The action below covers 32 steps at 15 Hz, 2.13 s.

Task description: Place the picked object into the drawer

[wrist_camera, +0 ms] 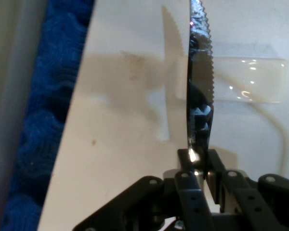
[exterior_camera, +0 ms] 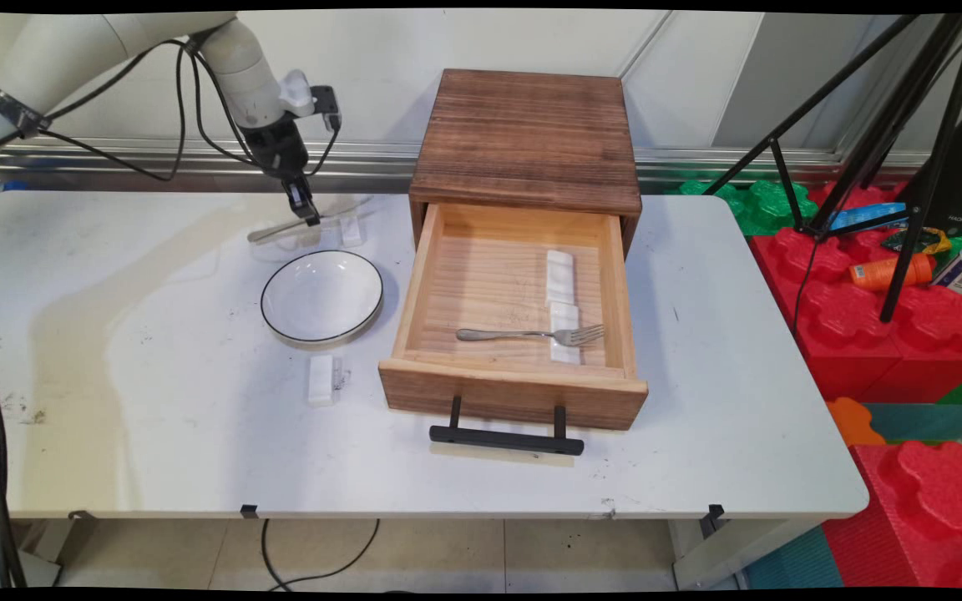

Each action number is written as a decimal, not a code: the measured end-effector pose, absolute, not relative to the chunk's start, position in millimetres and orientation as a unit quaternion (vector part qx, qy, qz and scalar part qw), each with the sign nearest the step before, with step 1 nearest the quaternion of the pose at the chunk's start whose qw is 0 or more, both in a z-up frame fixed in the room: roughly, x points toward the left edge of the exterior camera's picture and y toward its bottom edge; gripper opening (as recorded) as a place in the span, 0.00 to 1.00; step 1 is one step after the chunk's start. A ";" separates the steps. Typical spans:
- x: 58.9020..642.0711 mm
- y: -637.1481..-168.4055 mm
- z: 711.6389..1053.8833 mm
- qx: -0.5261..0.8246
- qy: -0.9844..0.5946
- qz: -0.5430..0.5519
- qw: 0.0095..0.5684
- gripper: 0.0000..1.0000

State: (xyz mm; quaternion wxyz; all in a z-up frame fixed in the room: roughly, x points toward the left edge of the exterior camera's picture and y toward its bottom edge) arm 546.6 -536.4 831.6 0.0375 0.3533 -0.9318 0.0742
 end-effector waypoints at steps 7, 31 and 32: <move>548.2 -511.7 888.9 0.423 -0.891 0.157 0.050 0.00; 358.1 -460.0 1019.1 0.311 -0.906 0.223 0.179 0.00; 345.7 -457.3 1019.8 0.297 -0.912 0.215 0.182 0.00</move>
